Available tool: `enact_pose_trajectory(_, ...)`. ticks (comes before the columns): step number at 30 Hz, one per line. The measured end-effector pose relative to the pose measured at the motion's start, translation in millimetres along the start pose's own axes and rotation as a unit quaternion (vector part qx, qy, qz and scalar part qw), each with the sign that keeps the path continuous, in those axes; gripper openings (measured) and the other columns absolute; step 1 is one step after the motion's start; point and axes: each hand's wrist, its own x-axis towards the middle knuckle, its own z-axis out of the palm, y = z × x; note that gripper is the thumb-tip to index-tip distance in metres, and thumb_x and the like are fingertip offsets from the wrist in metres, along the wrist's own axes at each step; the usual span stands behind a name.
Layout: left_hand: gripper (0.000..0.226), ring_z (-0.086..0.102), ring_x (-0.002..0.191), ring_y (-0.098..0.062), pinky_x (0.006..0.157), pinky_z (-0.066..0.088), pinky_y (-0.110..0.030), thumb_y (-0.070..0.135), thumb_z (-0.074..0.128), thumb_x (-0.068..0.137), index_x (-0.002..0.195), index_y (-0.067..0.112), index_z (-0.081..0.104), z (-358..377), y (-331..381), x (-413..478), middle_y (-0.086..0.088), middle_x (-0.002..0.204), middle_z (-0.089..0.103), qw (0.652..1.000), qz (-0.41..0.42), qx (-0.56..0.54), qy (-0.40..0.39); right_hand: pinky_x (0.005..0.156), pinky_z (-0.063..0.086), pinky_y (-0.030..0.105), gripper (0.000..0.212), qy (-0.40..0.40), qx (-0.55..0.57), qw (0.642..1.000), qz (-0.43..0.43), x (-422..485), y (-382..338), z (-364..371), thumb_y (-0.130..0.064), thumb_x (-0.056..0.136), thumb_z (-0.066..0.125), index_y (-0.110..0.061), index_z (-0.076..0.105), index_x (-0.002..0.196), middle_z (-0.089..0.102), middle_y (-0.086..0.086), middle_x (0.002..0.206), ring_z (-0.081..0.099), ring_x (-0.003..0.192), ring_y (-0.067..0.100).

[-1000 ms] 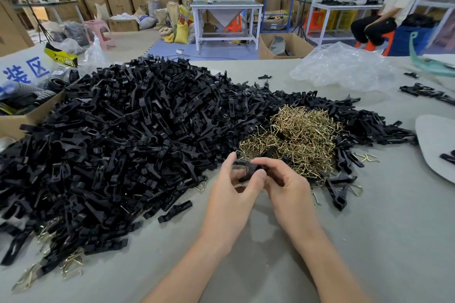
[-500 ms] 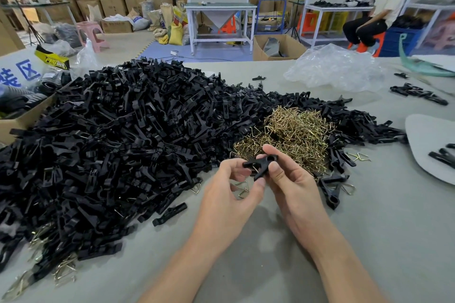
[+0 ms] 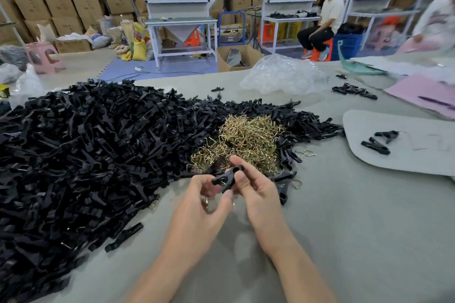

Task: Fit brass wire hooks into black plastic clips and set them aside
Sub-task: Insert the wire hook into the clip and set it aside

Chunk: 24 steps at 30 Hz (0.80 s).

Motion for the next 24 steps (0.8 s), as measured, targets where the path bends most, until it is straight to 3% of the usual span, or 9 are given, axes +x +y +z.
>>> enact_pose_trajectory(3,0.031,0.061,0.088,0.0,0.072,0.047,-0.019,0.067,0.055,0.077,0.098,0.044,0.049,26.5,21.1,4.8,0.026,0.095,0.062,0.999,0.029,0.018,-0.037,0.087,0.054,0.022,0.029,0.063,-0.016,0.998,-0.019,-6.0,-7.8,-27.5,-0.022,0.102,0.055,-0.036,0.067,0.125,0.076,-0.01,0.105,0.069,0.097,0.009)
enact_pose_trajectory(6,0.034,0.064,0.077,0.002,0.066,0.047,-0.015,0.065,0.056,0.074,0.098,0.042,0.05,69.2,52.5,13.9,0.027,0.09,0.066,0.996,0.044,-0.006,-0.072,0.092,0.056,0.035,0.035,0.13,0.036,0.991,-0.014,-7.2,-19.9,-65.9,-0.037,0.094,0.057,-0.039,0.064,0.128,0.075,-0.002,0.111,0.069,0.106,0.019)
enact_pose_trajectory(8,0.034,0.065,0.073,0.003,0.066,0.049,-0.016,0.063,0.059,0.075,0.1,0.041,0.05,102.7,72.4,21.9,0.026,0.088,0.068,0.993,0.058,-0.024,-0.098,0.085,0.058,0.032,0.035,0.172,0.174,0.97,0.004,-3.8,-32.0,-93.3,-0.027,0.096,0.057,-0.027,0.061,0.131,0.075,0.006,0.113,0.072,0.104,0.02)
enact_pose_trajectory(10,0.031,0.065,0.077,0.005,0.071,0.052,-0.018,0.059,0.064,0.082,0.103,0.042,0.05,139.6,90.1,30.6,0.025,0.089,0.068,0.989,0.061,-0.038,-0.132,0.081,0.06,0.029,0.03,0.209,0.237,0.949,0.02,0.0,-43.0,-124.5,-0.015,0.102,0.053,-0.016,0.059,0.131,0.075,0.01,0.114,0.073,0.101,0.02)
enact_pose_trajectory(14,0.03,0.064,0.081,0.004,0.078,0.052,-0.025,0.054,0.065,0.087,0.109,0.041,0.051,225.0,125.4,54.0,0.017,0.086,0.069,0.983,0.049,-0.057,-0.168,0.106,0.05,0.04,0.045,0.288,0.212,0.933,0.04,3.3,-56.2,-180.5,-0.024,0.106,0.047,-0.005,0.045,0.147,0.069,0.018,0.125,0.066,0.119,0.029)
enact_pose_trajectory(17,0.047,0.063,0.1,-0.017,0.093,0.047,-0.039,0.054,0.061,0.088,0.124,0.024,0.054,289.0,154.3,76.9,0.009,0.098,0.07,0.985,0.091,0.014,-0.145,0.095,0.054,0.031,0.046,0.349,0.204,0.914,0.034,2.6,-60.3,-215.9,-0.03,0.107,0.044,-0.008,0.046,0.147,0.071,0.012,0.123,0.068,0.115,0.022)
enact_pose_trajectory(19,0.049,0.056,0.115,-0.025,0.1,0.04,-0.042,0.054,0.057,0.091,0.127,0.021,0.054,322.3,169.1,93.1,0.001,0.113,0.068,0.977,0.129,0.089,-0.145,0.099,0.053,0.033,0.046,0.38,0.205,0.901,0.031,5.4,-58.8,-232.9,-0.03,0.108,0.044,-0.007,0.046,0.147,0.068,0.015,0.128,0.065,0.119,0.024)
enact_pose_trajectory(21,0.053,0.044,0.127,-0.03,0.105,0.031,-0.044,0.054,0.053,0.093,0.133,0.018,0.051,346.8,176.6,108.0,-0.007,0.13,0.058,0.956,0.138,0.185,-0.181,0.107,0.048,0.037,0.047,0.396,0.203,0.895,0.033,11.2,-55.8,-241.8,-0.028,0.108,0.042,-0.007,0.042,0.15,0.064,0.018,0.134,0.061,0.126,0.027)
enact_pose_trajectory(24,0.058,0.036,0.133,-0.035,0.109,0.028,-0.048,0.054,0.054,0.092,0.135,0.016,0.05,362.1,174.5,123.5,-0.013,0.14,0.046,0.92,0.13,0.288,-0.23,0.104,0.049,0.035,0.046,0.405,0.179,0.896,0.031,19.6,-49.4,-242.6,-0.024,0.109,0.041,-0.013,0.035,0.153,0.061,0.015,0.136,0.062,0.124,0.024)
